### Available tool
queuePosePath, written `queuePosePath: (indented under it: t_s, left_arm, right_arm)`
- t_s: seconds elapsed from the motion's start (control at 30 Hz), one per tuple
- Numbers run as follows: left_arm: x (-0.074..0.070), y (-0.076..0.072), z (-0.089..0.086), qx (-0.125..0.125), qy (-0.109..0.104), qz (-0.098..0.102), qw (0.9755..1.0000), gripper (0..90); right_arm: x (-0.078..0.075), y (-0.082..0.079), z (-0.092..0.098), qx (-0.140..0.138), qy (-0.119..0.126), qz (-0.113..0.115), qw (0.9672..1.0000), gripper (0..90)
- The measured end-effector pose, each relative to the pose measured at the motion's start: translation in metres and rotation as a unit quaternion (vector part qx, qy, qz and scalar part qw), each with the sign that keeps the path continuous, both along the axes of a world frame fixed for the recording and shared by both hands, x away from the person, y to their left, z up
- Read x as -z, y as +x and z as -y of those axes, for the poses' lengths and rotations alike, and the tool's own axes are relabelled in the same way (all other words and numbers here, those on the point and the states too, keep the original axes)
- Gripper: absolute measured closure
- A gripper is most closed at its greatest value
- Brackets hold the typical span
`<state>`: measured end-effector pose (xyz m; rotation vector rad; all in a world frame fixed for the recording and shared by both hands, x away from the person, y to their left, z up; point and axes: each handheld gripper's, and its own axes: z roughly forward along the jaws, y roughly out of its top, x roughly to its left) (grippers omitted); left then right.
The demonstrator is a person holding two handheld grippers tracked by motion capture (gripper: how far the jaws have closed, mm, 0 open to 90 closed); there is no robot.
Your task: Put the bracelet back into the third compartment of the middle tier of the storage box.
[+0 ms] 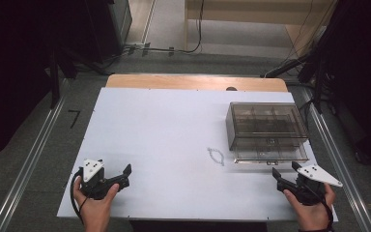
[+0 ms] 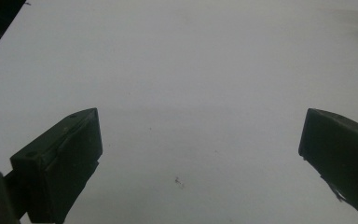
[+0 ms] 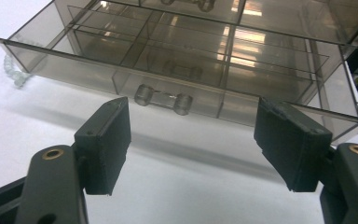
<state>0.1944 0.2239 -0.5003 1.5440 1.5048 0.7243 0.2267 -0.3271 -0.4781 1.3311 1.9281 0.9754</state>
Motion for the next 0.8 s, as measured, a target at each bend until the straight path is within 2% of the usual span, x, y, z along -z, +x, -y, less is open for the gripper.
queuePosePath:
  t_s: [0.27,0.8]
  left_arm:
    - [0.000,0.000,0.001,0.002,0.002,-0.002,1.0000,0.0]
    - [0.000,0.000,0.001,0.001,-0.001,0.001,1.0000,0.0]
  right_arm:
    - [-0.001,-0.001,-0.005,-0.008,0.000,-0.001,1.0000,26.3]
    - [-0.004,-0.004,-0.029,-0.028,-0.001,-0.002,0.9996,28.7]
